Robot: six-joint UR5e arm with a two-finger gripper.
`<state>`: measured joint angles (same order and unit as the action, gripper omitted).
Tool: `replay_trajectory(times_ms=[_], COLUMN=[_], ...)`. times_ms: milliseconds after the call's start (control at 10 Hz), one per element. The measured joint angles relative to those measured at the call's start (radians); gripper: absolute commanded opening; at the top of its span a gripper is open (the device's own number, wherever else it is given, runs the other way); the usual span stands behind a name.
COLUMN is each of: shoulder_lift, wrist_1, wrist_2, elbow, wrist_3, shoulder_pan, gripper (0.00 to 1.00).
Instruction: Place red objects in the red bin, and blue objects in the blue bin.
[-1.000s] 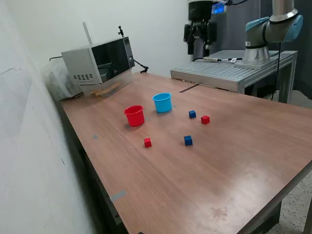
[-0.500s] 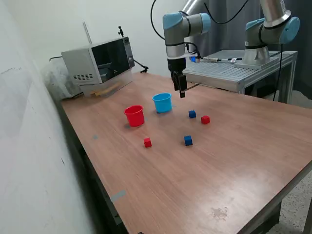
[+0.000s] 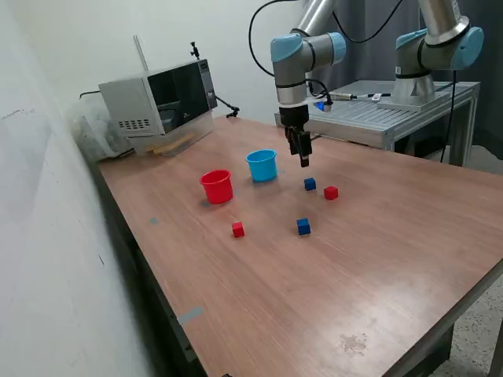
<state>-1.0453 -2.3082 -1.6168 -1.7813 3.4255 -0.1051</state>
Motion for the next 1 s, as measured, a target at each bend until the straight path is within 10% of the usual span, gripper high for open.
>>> replay_trajectory(times_ms=[1000], shoulder_lift=[0.023], wrist_1=[-0.038], wrist_2=[0.003], elbow=[-0.026], wrist_3=[-0.01], shoulder_pan=[0.029], gripper=[1.0])
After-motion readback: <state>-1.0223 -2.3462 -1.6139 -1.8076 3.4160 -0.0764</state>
